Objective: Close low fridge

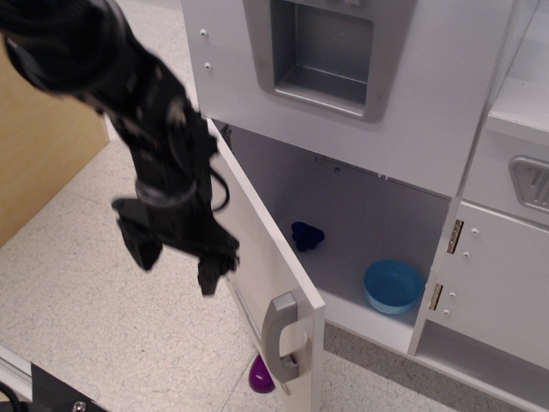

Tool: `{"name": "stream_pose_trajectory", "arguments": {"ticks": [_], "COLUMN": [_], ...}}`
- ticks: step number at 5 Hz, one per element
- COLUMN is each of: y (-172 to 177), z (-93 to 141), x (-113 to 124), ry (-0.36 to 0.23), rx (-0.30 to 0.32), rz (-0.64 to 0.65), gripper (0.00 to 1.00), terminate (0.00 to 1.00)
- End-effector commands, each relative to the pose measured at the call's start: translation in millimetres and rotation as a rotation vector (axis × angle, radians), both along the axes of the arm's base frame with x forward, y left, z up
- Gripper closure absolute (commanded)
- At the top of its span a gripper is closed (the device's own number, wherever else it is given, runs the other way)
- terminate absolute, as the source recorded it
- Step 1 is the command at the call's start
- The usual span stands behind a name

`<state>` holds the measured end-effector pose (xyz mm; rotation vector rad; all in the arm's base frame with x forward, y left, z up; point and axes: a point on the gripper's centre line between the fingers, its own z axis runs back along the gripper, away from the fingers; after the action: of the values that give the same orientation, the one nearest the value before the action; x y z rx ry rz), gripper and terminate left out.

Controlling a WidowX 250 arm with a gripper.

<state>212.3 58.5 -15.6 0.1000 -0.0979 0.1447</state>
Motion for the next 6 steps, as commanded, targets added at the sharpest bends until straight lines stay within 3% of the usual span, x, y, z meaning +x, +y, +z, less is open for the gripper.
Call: {"name": "stream_pose_trajectory", "arguments": {"ticks": [1, 3, 6], "y": [-8, -34, -50], "z": [-36, -47, -53], "x": [30, 60, 107], "ry": [-0.028, -0.031, -0.066], "rx": [-0.011, -0.091, -0.111], "rz": [0.081, 0.172, 0.255], "gripper": [0.00, 0.00, 0.00], "terminate": [0.00, 0.00, 0.00]}}
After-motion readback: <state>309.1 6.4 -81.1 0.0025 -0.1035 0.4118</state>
